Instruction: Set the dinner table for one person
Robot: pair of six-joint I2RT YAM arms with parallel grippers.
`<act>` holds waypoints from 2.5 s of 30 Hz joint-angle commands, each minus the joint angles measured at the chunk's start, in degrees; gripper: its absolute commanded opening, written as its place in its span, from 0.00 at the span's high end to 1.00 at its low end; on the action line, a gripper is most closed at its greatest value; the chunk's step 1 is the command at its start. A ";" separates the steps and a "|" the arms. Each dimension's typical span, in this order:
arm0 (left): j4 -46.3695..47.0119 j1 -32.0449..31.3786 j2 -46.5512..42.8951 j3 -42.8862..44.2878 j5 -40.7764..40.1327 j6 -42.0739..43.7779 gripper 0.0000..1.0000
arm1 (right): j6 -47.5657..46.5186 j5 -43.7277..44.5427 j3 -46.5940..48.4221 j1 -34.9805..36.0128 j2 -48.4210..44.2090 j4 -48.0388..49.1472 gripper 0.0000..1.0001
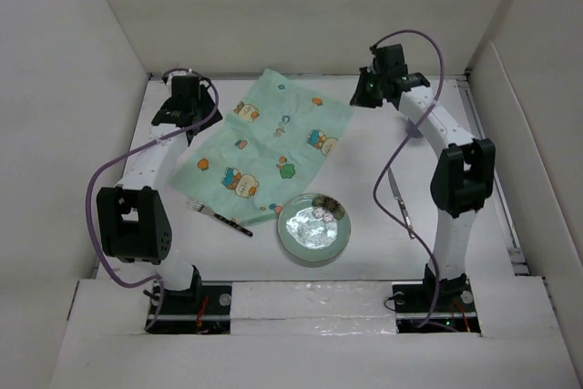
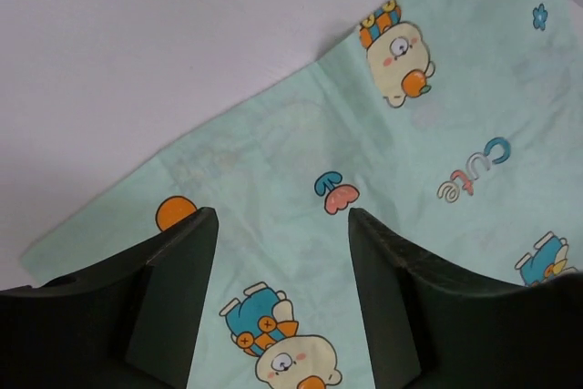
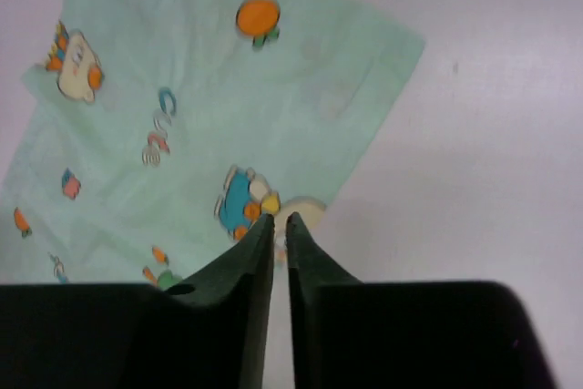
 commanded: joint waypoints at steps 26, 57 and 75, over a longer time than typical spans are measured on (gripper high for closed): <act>-0.22 -1.89 23.38 5.30 9.50 5.15 0.89 | -3.37 13.81 7.14 4.22 15.33 -10.40 0.46; -7.07 -3.03 39.94 40.59 1.95 4.18 0.86 | 4.98 6.06 -36.11 11.08 -13.93 3.83 0.82; 5.94 -3.99 -3.57 -8.29 6.25 0.05 0.57 | -5.04 21.99 20.41 -0.53 23.94 -20.58 0.28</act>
